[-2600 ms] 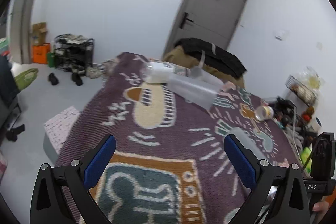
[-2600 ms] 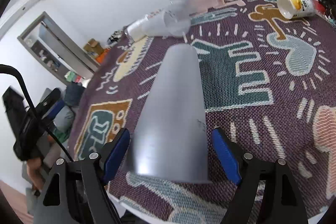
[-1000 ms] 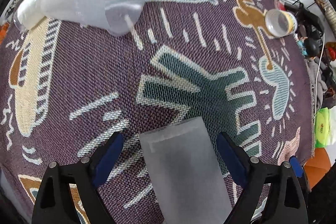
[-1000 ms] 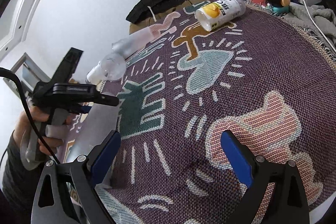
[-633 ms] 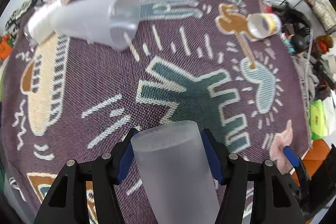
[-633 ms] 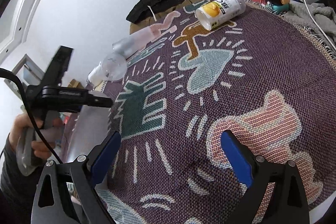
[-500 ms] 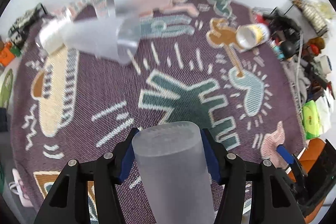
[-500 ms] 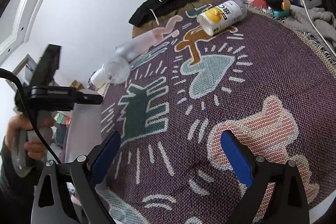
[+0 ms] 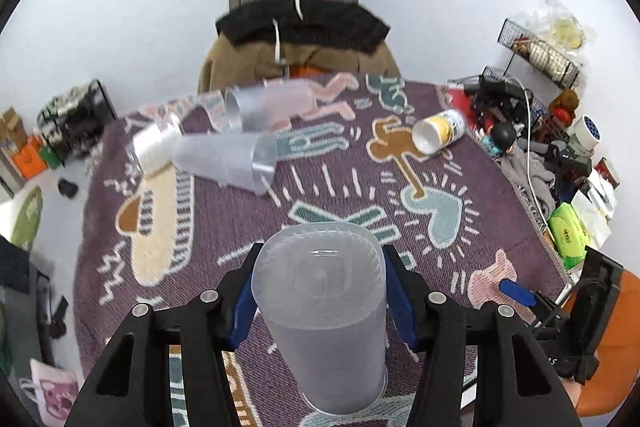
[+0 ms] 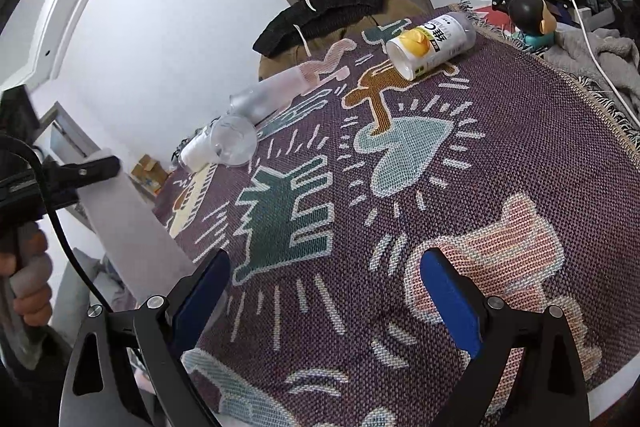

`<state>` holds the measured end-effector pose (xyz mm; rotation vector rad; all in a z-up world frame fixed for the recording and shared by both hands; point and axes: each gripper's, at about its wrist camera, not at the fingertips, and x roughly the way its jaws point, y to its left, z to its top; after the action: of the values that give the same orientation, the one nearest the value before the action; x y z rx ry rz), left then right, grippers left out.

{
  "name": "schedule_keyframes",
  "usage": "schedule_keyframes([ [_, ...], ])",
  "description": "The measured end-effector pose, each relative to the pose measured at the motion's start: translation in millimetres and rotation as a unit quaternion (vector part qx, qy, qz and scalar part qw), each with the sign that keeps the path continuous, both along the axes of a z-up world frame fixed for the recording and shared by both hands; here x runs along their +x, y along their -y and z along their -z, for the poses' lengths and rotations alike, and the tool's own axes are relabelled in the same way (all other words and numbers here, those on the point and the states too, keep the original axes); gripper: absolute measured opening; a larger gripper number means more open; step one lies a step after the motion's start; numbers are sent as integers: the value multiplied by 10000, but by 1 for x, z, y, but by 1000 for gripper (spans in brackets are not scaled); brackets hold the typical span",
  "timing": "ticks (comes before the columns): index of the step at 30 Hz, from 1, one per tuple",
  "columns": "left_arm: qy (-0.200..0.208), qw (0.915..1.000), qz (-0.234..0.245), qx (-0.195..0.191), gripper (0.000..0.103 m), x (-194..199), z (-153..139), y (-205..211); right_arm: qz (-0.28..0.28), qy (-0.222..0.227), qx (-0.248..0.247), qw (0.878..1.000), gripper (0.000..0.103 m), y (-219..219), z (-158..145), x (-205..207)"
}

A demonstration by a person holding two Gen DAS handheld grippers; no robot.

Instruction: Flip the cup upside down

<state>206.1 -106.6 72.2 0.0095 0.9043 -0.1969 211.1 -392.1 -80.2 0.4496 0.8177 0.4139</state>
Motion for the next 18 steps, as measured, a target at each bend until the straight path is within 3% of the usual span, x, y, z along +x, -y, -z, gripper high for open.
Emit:
schedule_keyframes([
  [7,781,9965,6,286,58,-17,-21,6,-5,62,-78,9999,96,-5,-2,-3],
  [11,1543,9852,13,744,58,-28,-25,23,62,63,-20,10000,96,-1,-2,-3],
  [18,1822,9797,131,827,58,-24,-2,43,178,-18,122,9998,96,8,3,1],
])
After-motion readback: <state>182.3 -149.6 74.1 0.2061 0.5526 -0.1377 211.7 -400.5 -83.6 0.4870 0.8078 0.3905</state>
